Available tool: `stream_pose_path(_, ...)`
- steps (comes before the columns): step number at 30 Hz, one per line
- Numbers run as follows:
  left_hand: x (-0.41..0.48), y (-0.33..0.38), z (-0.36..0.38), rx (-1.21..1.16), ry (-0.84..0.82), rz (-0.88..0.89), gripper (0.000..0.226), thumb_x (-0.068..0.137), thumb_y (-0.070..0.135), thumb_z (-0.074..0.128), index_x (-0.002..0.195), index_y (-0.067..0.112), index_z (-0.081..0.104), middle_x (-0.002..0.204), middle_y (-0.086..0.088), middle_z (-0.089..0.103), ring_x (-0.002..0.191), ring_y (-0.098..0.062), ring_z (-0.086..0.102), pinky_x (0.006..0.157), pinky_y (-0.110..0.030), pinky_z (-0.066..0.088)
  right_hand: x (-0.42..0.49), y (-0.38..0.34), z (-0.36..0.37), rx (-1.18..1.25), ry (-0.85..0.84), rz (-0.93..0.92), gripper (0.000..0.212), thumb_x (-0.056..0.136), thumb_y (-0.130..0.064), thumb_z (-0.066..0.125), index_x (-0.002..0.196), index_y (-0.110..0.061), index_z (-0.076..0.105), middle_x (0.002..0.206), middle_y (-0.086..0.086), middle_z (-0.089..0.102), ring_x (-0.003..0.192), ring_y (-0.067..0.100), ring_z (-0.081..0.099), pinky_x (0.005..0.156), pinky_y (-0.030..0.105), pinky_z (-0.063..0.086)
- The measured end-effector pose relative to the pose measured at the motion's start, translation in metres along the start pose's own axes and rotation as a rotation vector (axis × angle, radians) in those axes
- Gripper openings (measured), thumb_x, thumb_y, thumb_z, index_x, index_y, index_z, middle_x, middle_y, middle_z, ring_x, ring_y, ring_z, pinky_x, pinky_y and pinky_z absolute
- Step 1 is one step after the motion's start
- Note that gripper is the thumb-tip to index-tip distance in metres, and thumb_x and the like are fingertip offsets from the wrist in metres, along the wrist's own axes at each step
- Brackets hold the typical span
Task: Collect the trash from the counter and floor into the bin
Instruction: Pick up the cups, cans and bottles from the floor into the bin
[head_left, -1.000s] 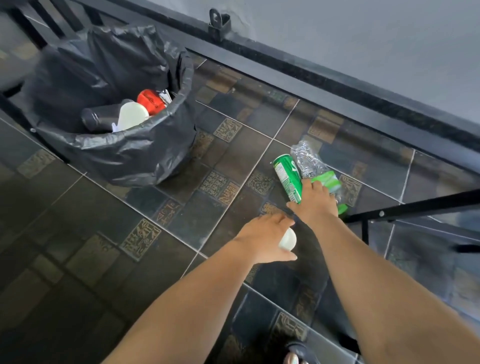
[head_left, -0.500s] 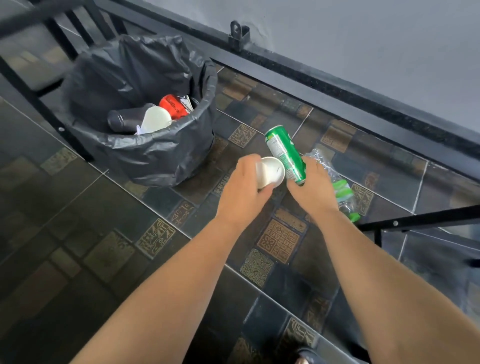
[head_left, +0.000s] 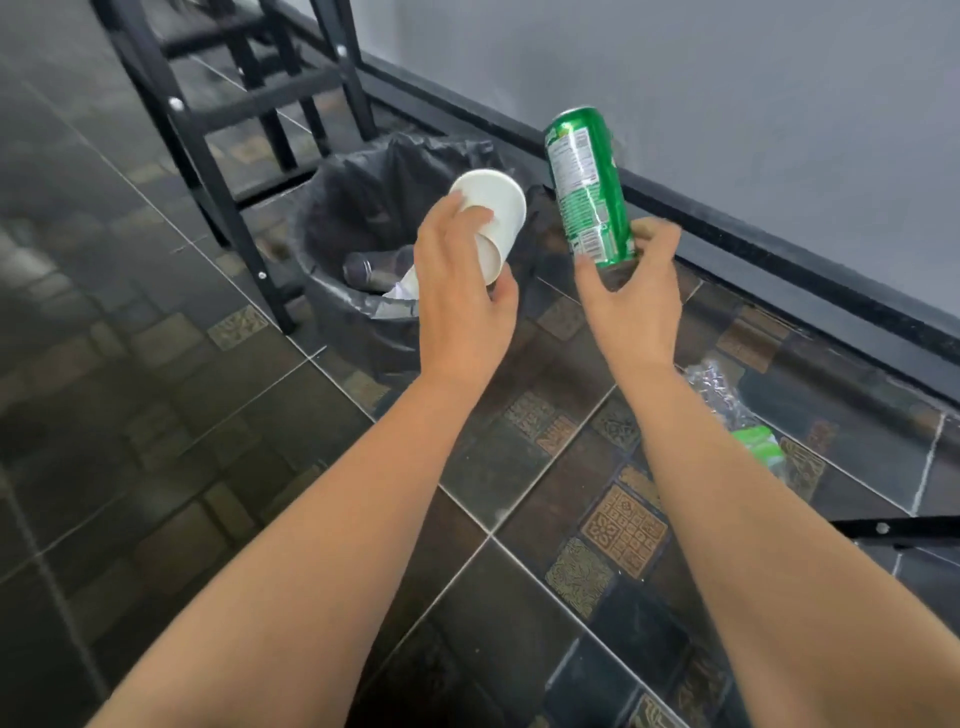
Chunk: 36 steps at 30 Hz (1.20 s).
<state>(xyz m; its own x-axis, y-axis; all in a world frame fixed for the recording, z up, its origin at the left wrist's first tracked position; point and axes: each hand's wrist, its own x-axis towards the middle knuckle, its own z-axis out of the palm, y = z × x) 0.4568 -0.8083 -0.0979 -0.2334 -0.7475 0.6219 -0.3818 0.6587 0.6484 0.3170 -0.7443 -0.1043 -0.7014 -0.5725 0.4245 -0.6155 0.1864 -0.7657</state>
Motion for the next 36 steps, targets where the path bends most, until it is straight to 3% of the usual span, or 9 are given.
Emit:
stream_pose_path(3, 0.015, -0.022, -0.020, 0.078, -0.004, -0.042, 0.050, 0.077, -0.003, 0.068, 0.124, 0.003, 0.053, 0.141, -0.019, 0.042, 0.133, -0.035, 0.041, 0.111, -0.039, 0.036, 0.011, -0.025, 0.029, 0.061, -0.005, -0.045, 0.049, 0.084, -0.038, 0.066, 0.124, -0.017, 0.046, 0.118, -0.002, 0.060, 0.104, 0.015, 0.057, 0.084, 0.031, 0.046)
stream_pose_path(7, 0.039, -0.052, -0.038, 0.172, -0.056, -0.092, 0.051, 0.076, -0.003, 0.067, 0.124, 0.005, 0.052, 0.139, -0.014, 0.044, 0.129, -0.032, 0.042, 0.105, -0.025, 0.033, 0.026, -0.047, 0.065, -0.010, -0.052, -0.109, 0.049, 0.084, -0.036, 0.064, 0.127, -0.016, 0.048, 0.122, 0.002, 0.061, 0.107, 0.020, 0.057, 0.086, 0.035, 0.046)
stream_pose_path(11, 0.062, -0.081, -0.046, 0.267, -0.173, -0.133, 0.048, 0.084, 0.005, 0.069, 0.128, 0.008, 0.050, 0.137, -0.009, 0.047, 0.130, -0.029, 0.042, 0.103, -0.037, 0.038, 0.036, -0.048, 0.092, -0.185, -0.119, -0.085, 0.048, 0.085, -0.036, 0.064, 0.126, -0.019, 0.048, 0.123, 0.004, 0.062, 0.114, 0.025, 0.057, 0.092, 0.041, 0.037)
stream_pose_path(16, 0.079, -0.117, -0.050, 0.524, -0.214, -0.047, 0.037, 0.091, 0.047, 0.060, 0.113, 0.017, 0.061, 0.139, -0.003, 0.055, 0.145, -0.025, 0.033, 0.121, -0.049, 0.006, 0.045, -0.037, 0.110, -0.351, -0.203, -0.114, 0.041, 0.083, -0.041, 0.061, 0.122, -0.028, 0.053, 0.119, -0.005, 0.061, 0.120, 0.017, 0.051, 0.104, 0.044, 0.027)
stream_pose_path(20, 0.083, -0.141, -0.058, 0.483, -0.152, -0.209, 0.038, 0.097, 0.044, 0.052, 0.122, 0.017, 0.062, 0.156, -0.012, 0.037, 0.150, -0.028, 0.021, 0.121, -0.051, 0.003, 0.057, -0.033, 0.114, -0.313, -0.169, -0.046, 0.037, 0.087, -0.046, 0.056, 0.121, -0.030, 0.058, 0.131, -0.007, 0.055, 0.134, 0.015, 0.037, 0.111, 0.045, 0.018)
stream_pose_path(23, 0.087, -0.148, -0.061, 0.355, -0.205, -0.444, 0.042, 0.098, 0.034, 0.056, 0.138, 0.021, 0.053, 0.165, -0.015, 0.014, 0.152, -0.028, 0.015, 0.120, -0.046, 0.012, 0.063, -0.024, 0.114, -0.310, -0.225, 0.068, 0.042, 0.090, -0.041, 0.054, 0.131, -0.035, 0.052, 0.153, 0.006, 0.035, 0.143, 0.026, 0.027, 0.113, 0.047, 0.019)
stream_pose_path(26, 0.087, -0.146, -0.059, 0.187, -0.236, -0.643, 0.045, 0.100, 0.025, 0.055, 0.145, 0.021, 0.047, 0.164, -0.008, 0.016, 0.148, -0.020, 0.025, 0.110, -0.029, 0.019, 0.067, -0.021, 0.114, -0.128, -0.362, 0.233, 0.051, 0.093, -0.032, 0.056, 0.143, -0.035, 0.045, 0.161, 0.012, 0.016, 0.149, 0.024, 0.016, 0.113, 0.035, 0.024)
stream_pose_path(31, 0.083, -0.140, -0.058, 0.077, -0.159, -0.712, 0.050, 0.098, 0.024, 0.058, 0.147, 0.019, 0.045, 0.155, -0.005, 0.031, 0.132, -0.023, 0.047, 0.105, -0.028, 0.033, 0.059, -0.018, 0.111, 0.096, -0.263, 0.275, 0.045, 0.092, -0.015, 0.058, 0.135, -0.029, 0.056, 0.145, -0.001, 0.045, 0.133, 0.010, 0.042, 0.099, 0.015, 0.028)
stream_pose_path(36, 0.065, -0.120, -0.050, 0.044, -0.119, -0.728, 0.052, 0.097, 0.025, 0.059, 0.147, 0.021, 0.045, 0.153, -0.005, 0.031, 0.129, -0.024, 0.049, 0.106, -0.032, 0.037, 0.044, -0.013, 0.094, 0.255, -0.173, 0.329, 0.036, 0.089, -0.015, 0.060, 0.120, -0.033, 0.065, 0.135, -0.007, 0.051, 0.109, -0.002, 0.045, 0.091, 0.013, 0.031)
